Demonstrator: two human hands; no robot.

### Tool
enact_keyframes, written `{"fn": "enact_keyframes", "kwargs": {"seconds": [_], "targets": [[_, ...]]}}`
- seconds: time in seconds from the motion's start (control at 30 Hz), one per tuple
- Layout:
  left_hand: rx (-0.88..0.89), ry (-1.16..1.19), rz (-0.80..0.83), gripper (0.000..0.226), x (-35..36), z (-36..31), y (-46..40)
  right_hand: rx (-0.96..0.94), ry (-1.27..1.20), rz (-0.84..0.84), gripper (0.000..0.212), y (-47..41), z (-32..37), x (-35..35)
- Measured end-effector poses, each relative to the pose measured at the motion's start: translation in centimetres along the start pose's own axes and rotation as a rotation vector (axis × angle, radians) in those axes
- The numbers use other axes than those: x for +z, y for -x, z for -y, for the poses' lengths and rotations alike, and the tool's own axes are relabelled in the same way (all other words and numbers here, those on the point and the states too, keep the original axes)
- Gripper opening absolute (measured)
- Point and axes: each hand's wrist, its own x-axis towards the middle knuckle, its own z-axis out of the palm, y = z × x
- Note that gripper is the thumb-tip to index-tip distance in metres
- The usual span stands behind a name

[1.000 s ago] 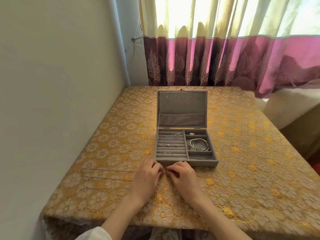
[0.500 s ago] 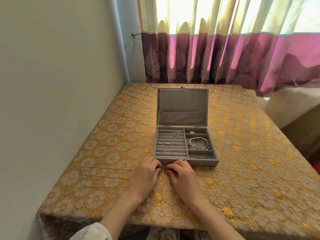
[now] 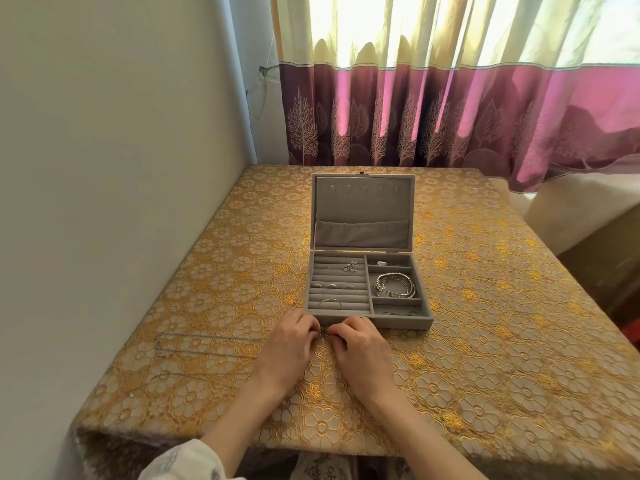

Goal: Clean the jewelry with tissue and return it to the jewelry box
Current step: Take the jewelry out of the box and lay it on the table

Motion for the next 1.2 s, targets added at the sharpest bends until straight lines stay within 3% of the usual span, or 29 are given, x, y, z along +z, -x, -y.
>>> {"fn": "enact_keyframes", "kwargs": {"seconds": [0.63,0.8,0.93,1.2], "targets": [[-0.008,0.027,0.052,0.010,-0.8,0.1,-0.2,0.003,-0.012,0.009,0.011,0.2,0.0,-0.2],[0.026,0.014,0.033,0.013,-2.2,0.4,-1.7,0.113,-0.196,0.054,0.018,-0.2,-0.2,-1.5],[0.031,-0.002,0.013,0.014,-2.7,0.9,-4.6,0.078,-0.281,0.052,0.012,-2.6,-0.8,-3.9],[0.079,0.004,0.068,0.026,-0.2,-0.2,-11.4,0.088,-0.025,0.109,0.020,-9.8,-5.6,-4.3]]}}
